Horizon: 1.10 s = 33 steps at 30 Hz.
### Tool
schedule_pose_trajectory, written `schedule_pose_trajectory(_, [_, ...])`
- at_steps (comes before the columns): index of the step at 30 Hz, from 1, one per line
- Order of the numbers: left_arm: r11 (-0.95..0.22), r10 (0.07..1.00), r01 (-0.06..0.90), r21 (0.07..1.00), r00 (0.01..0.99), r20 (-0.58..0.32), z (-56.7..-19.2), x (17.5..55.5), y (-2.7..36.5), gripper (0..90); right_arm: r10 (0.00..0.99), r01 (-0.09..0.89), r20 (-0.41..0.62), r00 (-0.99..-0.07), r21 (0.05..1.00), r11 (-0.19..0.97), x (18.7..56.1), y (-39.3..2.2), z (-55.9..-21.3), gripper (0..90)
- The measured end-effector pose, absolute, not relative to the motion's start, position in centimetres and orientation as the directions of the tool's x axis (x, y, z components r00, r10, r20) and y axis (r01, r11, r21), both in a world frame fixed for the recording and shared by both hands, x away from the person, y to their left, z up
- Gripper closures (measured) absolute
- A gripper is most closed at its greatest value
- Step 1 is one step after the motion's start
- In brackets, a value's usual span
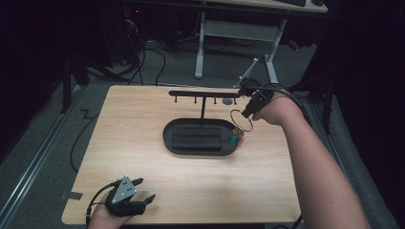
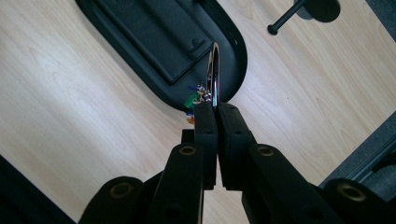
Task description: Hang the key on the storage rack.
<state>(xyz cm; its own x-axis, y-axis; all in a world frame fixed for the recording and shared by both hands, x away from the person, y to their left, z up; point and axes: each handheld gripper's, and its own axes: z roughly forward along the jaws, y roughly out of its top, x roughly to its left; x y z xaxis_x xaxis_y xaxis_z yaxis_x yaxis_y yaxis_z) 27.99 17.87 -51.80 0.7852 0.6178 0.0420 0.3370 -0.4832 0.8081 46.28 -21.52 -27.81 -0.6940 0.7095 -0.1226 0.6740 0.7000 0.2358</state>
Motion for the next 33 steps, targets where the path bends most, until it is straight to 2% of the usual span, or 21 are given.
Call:
schedule_pose_trajectory(16, [-0.512, 0.597, 0.325, 0.795, 0.8, 0.058, -52.0, 27.6, 17.5, 29.2, 0.767, 0.719, -0.079, -0.636, 0.302, 0.627, 50.5, -22.8, -29.0, 88.0])
schedule_pose_trajectory(21, [-0.51, 0.6, 0.325, 0.797, 0.798, 0.058, -52.0, 27.6, 17.6, 29.2, 0.771, 0.728, -0.089, -0.63, 0.275, 0.627, 51.2, -22.5, -29.4, 88.0])
schedule_pose_trajectory(33, [-0.514, 0.595, 0.327, 0.793, 0.802, 0.055, -52.0, 27.6, 17.6, 29.4, 0.772, 0.726, -0.113, -0.626, 0.276, 0.629, 52.5, -22.6, -30.5, 87.5])
